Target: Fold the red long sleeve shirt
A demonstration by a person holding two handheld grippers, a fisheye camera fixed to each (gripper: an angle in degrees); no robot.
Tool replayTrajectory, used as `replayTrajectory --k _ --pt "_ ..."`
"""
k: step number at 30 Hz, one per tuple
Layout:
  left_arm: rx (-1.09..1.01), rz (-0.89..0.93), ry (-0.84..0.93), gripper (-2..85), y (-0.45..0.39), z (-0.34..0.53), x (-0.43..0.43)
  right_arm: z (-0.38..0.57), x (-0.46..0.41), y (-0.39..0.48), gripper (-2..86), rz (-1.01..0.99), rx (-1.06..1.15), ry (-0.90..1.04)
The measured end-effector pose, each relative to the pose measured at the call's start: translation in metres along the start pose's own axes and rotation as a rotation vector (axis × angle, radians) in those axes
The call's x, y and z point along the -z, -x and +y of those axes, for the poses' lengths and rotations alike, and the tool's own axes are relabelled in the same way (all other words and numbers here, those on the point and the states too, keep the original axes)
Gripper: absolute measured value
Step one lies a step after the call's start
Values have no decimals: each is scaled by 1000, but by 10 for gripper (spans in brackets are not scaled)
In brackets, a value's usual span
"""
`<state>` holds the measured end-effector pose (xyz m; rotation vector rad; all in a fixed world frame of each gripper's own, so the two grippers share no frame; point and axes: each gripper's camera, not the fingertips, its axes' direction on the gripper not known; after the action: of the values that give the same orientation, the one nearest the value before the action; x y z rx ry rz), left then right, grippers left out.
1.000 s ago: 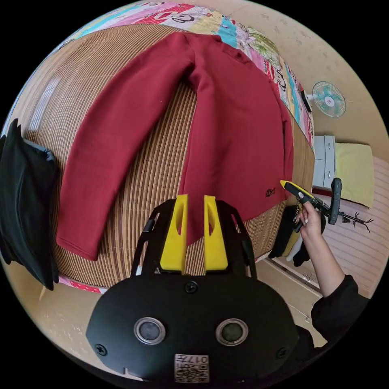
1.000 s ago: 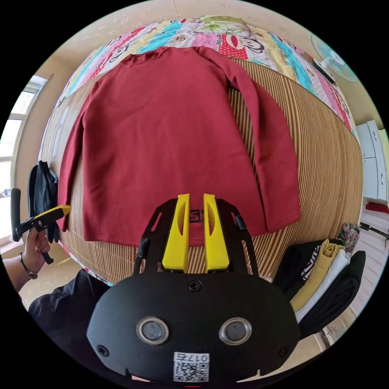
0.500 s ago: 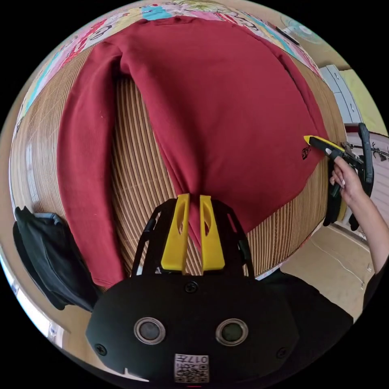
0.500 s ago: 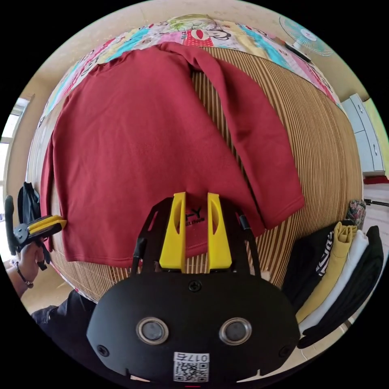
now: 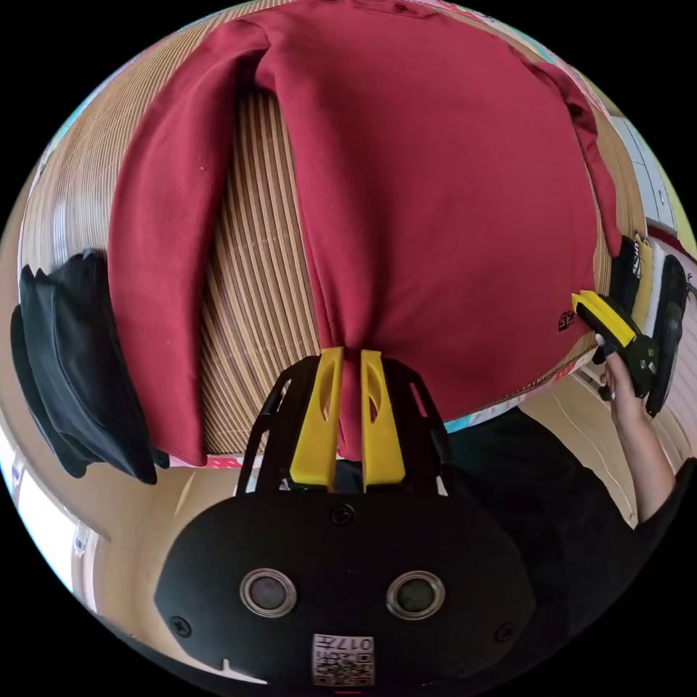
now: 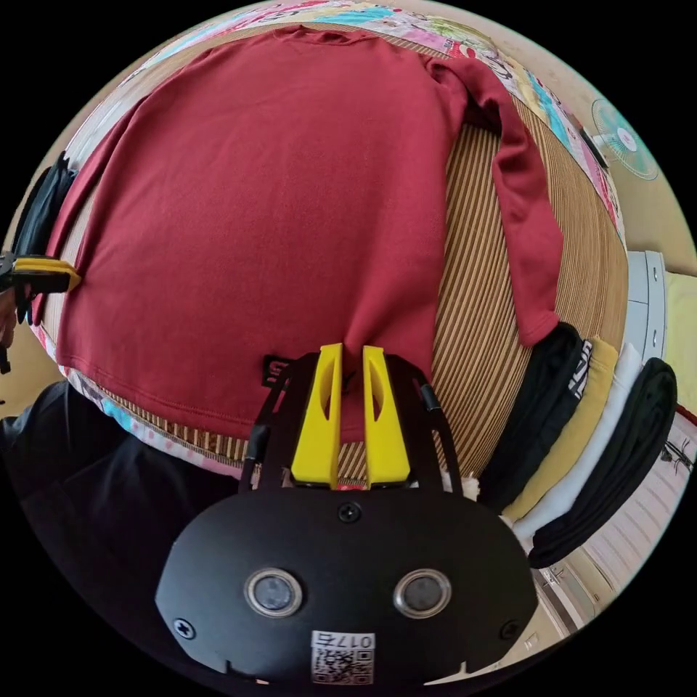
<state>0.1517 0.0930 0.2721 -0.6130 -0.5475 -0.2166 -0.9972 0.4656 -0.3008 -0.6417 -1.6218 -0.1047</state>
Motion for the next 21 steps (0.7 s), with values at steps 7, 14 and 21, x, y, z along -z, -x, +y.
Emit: replayTrajectory --k 7,14,21 --pt "811 797 -365 71 164 97 -16 19 -3 -25 44 -78 -78 71" --pt "1528 1247 -635 92 228 198 -108 15 0 -40 41 -50 -56 92" --pt "1483 1365 -630 29 236 224 -143 -1 5 -50 39 -34 -25 196"
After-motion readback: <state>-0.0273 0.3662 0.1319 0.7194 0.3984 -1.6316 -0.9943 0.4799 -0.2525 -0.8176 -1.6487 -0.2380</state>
